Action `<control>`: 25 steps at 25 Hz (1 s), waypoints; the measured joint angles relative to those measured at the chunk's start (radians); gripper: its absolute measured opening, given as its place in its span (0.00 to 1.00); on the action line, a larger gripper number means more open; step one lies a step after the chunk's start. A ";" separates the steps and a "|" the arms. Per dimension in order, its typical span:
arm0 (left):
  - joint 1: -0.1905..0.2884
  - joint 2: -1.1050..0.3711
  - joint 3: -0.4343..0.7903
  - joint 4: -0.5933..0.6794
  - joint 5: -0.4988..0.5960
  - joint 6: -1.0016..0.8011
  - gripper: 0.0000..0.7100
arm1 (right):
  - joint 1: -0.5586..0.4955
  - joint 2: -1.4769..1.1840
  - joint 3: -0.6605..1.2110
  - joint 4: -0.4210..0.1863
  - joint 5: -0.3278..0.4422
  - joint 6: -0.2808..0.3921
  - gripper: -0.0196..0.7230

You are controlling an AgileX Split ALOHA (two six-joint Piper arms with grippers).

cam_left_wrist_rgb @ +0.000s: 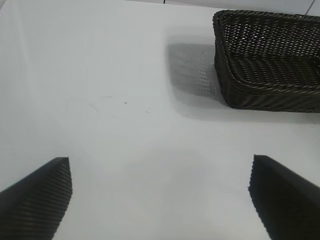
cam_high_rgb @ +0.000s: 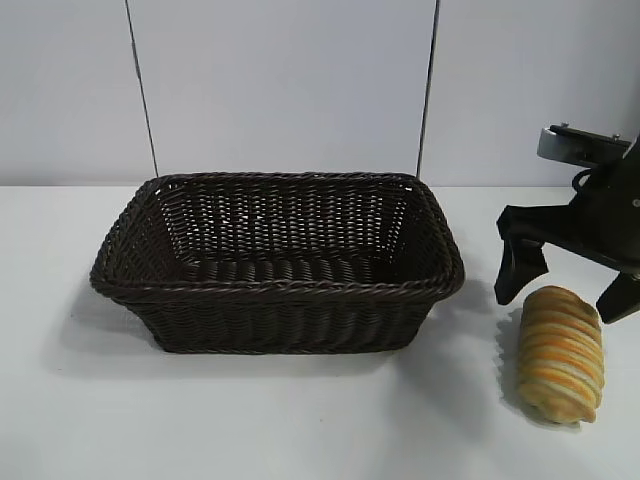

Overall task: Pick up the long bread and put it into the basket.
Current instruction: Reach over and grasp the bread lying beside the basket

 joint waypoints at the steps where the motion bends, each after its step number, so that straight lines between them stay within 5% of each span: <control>1: 0.000 0.000 0.000 0.005 0.000 0.000 0.98 | 0.000 0.000 0.000 -0.007 0.001 0.005 0.95; 18: 0.000 0.000 0.000 0.008 0.000 0.000 0.98 | 0.002 0.082 0.000 -0.041 0.005 0.021 0.91; 21: 0.000 0.000 0.000 0.008 0.000 0.000 0.98 | 0.002 0.098 0.000 -0.038 0.005 0.038 0.75; 25: 0.000 0.000 0.000 0.008 0.000 0.000 0.98 | 0.002 0.098 0.000 -0.038 0.006 0.082 0.30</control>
